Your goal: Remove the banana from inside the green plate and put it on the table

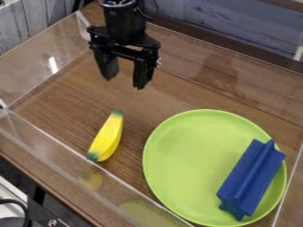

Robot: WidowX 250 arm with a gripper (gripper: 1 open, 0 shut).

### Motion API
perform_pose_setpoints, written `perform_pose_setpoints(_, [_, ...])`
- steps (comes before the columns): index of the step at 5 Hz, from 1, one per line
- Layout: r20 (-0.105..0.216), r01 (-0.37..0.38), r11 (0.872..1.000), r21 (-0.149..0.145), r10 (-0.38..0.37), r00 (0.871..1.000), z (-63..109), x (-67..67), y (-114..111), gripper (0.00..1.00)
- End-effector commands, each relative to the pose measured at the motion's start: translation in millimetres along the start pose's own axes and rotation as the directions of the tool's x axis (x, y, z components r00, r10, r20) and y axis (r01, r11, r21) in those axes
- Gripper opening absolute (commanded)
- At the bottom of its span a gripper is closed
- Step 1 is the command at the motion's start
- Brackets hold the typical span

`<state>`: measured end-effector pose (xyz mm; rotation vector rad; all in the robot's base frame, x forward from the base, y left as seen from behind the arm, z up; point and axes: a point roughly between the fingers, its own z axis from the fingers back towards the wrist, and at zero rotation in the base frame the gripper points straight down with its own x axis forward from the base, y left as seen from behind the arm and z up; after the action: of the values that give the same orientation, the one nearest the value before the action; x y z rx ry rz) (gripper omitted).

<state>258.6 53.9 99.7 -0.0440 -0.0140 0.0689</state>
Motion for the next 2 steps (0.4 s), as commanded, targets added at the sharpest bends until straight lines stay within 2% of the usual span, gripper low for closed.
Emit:
perform_pose_setpoints(1, [0.051, 0.043, 0.999, 0.017, -0.044, 0.998, 11.9, 7.8, -2.4, 1.00])
perform_pose_setpoints(2, [0.038, 0.067, 0.998, 0.020, -0.068, 0.997, 8.0, 5.6, -4.4, 1.00])
